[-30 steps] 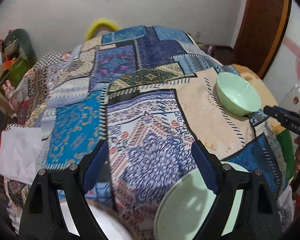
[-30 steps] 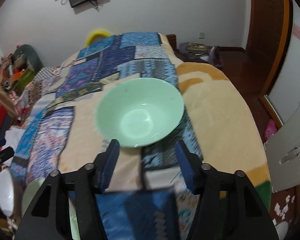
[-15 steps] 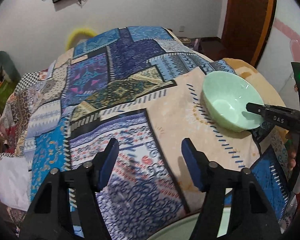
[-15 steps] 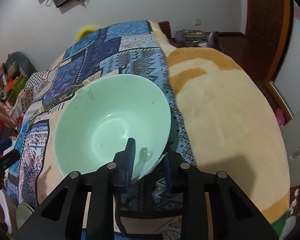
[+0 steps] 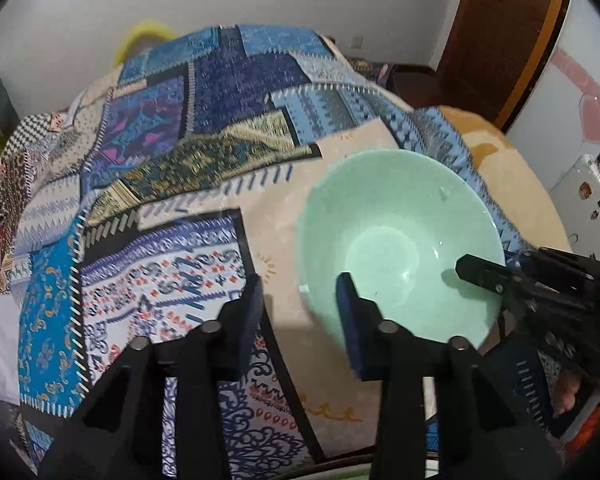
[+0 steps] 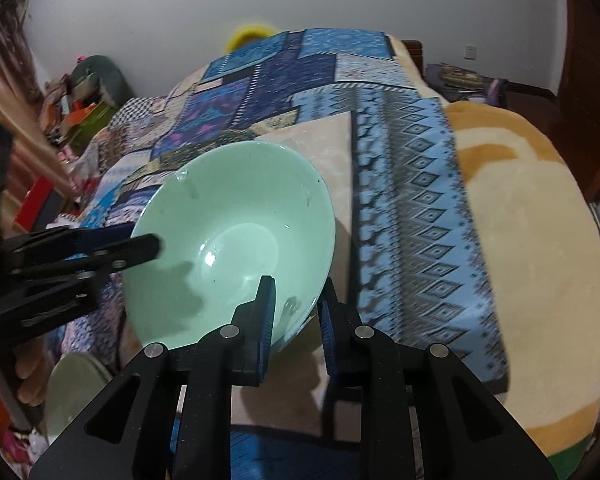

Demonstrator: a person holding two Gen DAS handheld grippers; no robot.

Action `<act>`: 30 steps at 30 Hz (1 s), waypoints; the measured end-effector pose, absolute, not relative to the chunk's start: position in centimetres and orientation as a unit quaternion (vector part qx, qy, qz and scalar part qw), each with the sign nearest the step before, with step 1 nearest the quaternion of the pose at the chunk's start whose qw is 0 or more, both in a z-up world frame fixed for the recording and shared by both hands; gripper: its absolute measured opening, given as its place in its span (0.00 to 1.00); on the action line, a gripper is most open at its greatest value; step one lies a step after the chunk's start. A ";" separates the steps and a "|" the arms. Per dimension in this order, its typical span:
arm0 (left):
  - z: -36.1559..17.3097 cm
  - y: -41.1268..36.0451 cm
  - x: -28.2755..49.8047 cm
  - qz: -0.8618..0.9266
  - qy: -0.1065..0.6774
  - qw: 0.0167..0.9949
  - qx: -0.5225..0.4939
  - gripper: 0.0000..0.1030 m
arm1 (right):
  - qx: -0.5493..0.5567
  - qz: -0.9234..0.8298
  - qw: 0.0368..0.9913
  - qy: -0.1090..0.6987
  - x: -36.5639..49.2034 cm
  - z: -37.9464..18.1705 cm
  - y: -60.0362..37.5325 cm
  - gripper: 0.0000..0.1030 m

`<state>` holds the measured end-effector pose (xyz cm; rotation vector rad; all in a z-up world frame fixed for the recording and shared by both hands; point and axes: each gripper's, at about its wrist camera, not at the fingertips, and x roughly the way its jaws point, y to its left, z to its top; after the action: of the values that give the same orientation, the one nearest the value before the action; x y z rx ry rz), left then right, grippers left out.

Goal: Organize plates and bowls
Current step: 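Move both grippers to the mint green bowl and close on its rim, then lift the mint green bowl with both grippers and carry it over the nested bowls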

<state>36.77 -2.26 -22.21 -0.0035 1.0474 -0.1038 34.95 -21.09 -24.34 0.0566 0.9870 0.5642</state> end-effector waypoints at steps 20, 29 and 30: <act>-24.2 -3.2 37.9 -0.065 0.519 0.852 -0.005 0.14 | 0.042 0.228 0.842 0.487 35.7 -24.5 -20.4 0.16; -22.3 -2.6 35.6 -0.057 0.505 0.861 -0.016 0.14 | 0.039 0.231 0.852 0.467 33.3 -22.3 -20.4 0.16; -21.8 -2.5 35.2 -0.056 0.501 0.863 -0.017 0.14 | 0.040 0.232 0.853 0.465 33.2 -22.1 -20.4 0.16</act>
<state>35.20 -2.54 -21.77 -0.0364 1.0508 -0.1173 33.15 -20.36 -22.07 0.0840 0.9794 0.4872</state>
